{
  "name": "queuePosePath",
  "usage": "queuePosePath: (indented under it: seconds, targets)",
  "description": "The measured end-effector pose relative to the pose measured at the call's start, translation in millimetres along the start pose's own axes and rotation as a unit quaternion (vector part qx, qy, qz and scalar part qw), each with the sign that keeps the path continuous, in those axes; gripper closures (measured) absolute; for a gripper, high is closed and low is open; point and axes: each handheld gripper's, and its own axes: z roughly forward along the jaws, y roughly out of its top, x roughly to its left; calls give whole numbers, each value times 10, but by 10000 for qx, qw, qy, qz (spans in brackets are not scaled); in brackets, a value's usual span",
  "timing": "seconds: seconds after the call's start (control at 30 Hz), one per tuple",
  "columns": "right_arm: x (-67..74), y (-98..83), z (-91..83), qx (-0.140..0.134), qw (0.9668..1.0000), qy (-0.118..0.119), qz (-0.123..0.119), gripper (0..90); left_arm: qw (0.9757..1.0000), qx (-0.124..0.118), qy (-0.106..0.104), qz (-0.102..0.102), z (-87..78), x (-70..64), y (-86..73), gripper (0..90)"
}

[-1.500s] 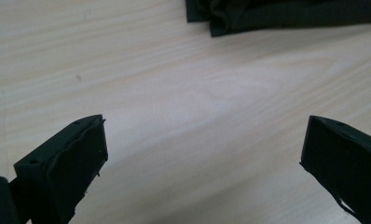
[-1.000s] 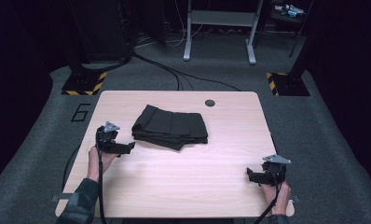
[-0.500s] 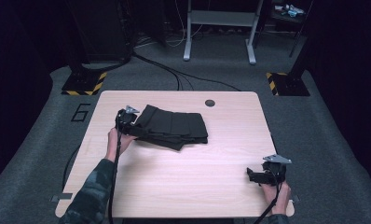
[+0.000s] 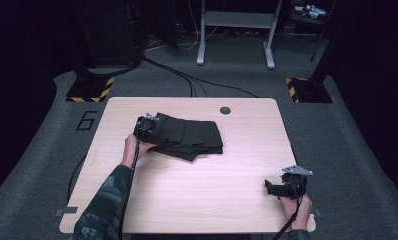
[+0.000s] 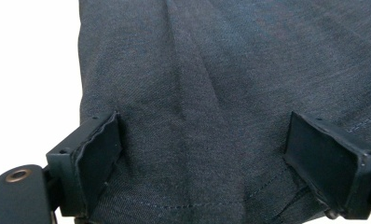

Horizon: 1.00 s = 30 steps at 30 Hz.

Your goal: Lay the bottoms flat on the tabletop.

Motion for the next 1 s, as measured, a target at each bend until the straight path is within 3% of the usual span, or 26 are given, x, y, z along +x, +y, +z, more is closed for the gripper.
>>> queuePosePath:
  seconds: [0.53, 0.8, 1.0]
  targets:
    - [5, -1, -2, 6, 10000, 6, 7, 21, 10000, 44, 45, -54, 7, -58, -57, 136]
    - [3, -2, -2, -2, 10000, 4, -21, 21, 9999, -79, 54, -39, -39, -224, -143, 136]
    - [7, -1, -2, 10, 10000, 7, 5, 20, 10000, 3, 58, -30, -63, -320, -147, 136]
